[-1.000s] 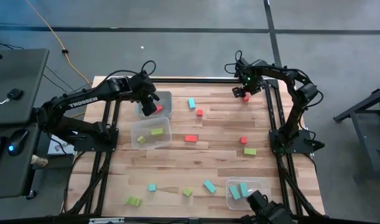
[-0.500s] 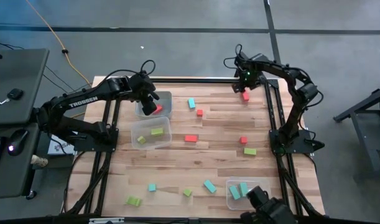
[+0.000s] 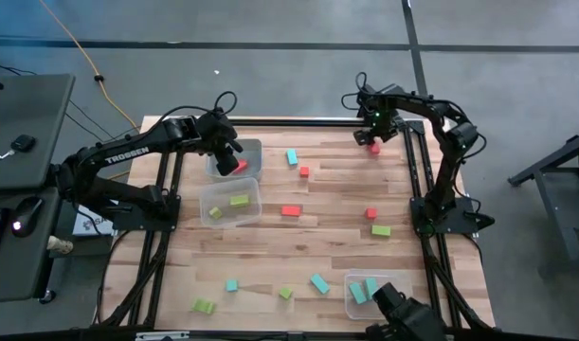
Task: Sort & place blocks by color
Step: Put the orange block into the gray bin
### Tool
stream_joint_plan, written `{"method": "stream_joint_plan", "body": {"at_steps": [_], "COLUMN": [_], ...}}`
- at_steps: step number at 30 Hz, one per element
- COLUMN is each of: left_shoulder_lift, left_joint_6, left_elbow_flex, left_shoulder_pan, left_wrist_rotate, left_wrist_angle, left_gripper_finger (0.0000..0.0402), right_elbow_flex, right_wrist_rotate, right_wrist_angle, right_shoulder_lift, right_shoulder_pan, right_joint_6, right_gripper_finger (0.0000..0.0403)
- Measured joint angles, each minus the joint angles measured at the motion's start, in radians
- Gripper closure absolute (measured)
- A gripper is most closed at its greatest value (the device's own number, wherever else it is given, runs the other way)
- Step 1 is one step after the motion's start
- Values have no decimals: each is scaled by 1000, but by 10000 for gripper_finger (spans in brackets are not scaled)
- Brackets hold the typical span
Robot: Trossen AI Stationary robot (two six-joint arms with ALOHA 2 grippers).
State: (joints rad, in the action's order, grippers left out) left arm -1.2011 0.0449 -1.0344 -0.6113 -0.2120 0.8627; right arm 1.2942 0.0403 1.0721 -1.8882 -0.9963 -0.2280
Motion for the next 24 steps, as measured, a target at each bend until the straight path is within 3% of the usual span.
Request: {"method": "stream_joint_plan", "body": {"at_steps": [24], "left_shoulder_lift": [0], "left_joint_6": [-7], "left_elbow_flex": [0], "left_shoulder_pan": [0], "left_wrist_rotate": [0], "left_wrist_angle": [0], "left_gripper_finger": [268], "right_elbow_flex": [0], "right_wrist_rotate": [12], "right_wrist_angle": [20], "right_shoulder_lift": [-16], "right_shoulder_pan": [22], "right_joint_6": [1], "right_gripper_finger": [171]}}
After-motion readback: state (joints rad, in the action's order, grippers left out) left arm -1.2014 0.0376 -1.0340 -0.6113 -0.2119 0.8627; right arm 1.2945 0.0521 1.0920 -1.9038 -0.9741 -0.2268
